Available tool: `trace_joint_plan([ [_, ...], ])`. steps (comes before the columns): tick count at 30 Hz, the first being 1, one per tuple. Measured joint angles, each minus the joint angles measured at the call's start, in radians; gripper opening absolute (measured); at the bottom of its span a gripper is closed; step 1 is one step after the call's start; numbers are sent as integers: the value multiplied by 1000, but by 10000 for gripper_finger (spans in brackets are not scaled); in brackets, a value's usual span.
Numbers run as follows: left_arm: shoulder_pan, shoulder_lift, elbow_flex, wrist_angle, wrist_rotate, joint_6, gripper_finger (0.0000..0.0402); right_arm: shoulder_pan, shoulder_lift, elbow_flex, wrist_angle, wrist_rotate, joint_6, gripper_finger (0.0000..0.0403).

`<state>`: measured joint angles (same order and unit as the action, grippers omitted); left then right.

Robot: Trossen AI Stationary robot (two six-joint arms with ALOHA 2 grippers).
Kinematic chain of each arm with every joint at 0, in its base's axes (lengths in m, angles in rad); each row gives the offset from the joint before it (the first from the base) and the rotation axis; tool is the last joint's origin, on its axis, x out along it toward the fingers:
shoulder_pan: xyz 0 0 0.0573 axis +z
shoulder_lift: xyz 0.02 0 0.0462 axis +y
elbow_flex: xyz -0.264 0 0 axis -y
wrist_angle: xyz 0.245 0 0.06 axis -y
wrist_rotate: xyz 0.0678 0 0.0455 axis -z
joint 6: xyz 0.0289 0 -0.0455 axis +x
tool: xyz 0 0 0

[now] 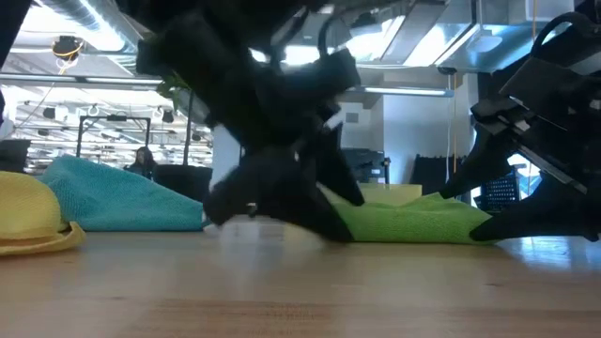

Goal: Fold microfiber towels
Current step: Put the folded green microfiber towel into the yellow bin

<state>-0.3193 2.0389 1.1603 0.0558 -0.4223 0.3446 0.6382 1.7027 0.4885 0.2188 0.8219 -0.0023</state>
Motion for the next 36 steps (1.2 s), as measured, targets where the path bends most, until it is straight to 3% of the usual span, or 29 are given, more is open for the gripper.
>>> trace_joint_plan([
  [7,8,45,6,-2,-33,8,265,0,0,0,0,-1,1,284],
  [17,7,59,6,2,-113,134,260,0,0,0,1,-3,1,284],
  [36,12,55,6,-83,-123,58,229,0,1,0,11,-3,1,284],
])
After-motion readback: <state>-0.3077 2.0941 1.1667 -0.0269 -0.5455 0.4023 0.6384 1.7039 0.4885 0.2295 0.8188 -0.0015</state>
